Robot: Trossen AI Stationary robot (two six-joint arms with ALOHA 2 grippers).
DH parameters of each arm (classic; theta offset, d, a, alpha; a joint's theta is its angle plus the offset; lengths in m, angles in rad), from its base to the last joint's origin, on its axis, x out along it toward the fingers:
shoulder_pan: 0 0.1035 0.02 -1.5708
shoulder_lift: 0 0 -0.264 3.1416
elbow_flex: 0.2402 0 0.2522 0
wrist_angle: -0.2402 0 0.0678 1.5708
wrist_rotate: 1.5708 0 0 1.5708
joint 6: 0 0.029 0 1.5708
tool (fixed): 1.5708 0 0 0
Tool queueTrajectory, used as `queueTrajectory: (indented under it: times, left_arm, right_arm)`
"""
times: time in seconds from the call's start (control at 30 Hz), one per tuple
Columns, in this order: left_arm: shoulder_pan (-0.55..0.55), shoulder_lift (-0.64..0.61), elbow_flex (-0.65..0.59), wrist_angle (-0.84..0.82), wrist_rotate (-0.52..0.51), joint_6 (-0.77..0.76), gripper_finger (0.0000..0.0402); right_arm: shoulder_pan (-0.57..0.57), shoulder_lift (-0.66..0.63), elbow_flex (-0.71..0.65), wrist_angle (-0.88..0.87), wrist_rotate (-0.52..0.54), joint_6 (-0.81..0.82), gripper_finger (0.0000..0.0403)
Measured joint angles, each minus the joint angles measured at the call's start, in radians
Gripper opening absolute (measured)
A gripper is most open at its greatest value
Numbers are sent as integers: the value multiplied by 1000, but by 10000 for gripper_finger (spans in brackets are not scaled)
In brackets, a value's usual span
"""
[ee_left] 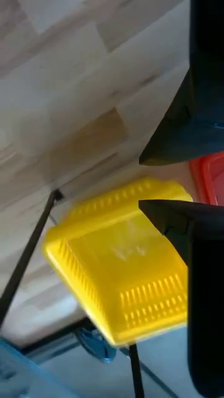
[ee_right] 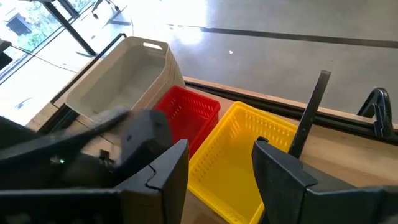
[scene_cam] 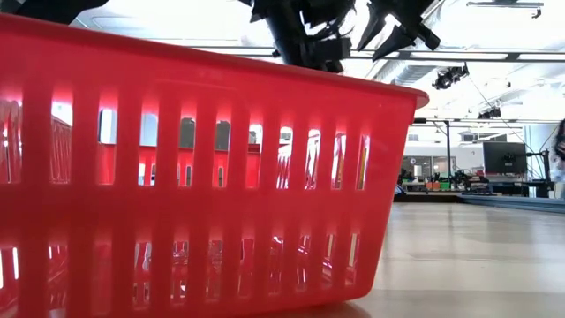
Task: Stack baskets on shelf by color
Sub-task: Stack the red bin on top of the red bin
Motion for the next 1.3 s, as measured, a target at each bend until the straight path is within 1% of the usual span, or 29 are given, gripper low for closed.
queueTrajectory:
  times: [0.4, 0.47, 0.6, 0.7, 0.8, 0.9, 1.03, 1.1, 1.3]
  left_arm:
    - [1, -116, 0, -139, -11, -171, 83]
    - [1, -142, 0, -164, -15, -197, 81]
    - [5, -192, 0, -234, -14, -244, 80]
    - [6, -231, 0, -292, -10, -276, 80]
    - [6, -268, 0, -361, 23, -312, 80]
    - [5, -306, 0, -413, 71, -367, 80]
    - [-10, -349, 0, -464, 162, -497, 80]
    - [-24, -369, -3, -479, 198, -565, 80]
    - [-109, -422, -50, -548, 209, -757, 80]
  right_arm:
    - [0, -1, 0, -2, -73, -4, 161]
    - [0, -1, 0, -3, -126, -17, 161]
    - [3, -1, 0, -7, -272, -18, 161]
    - [21, -1, 0, -17, -354, 9, 161]
    - [52, 0, 0, -22, -393, 50, 161]
    - [98, 7, 0, -21, -406, 101, 161]
    - [173, 28, -1, -24, -406, 163, 161]
    - [213, 47, 0, -12, -405, 169, 161]
    - [318, 135, -1, 11, -419, 214, 161]
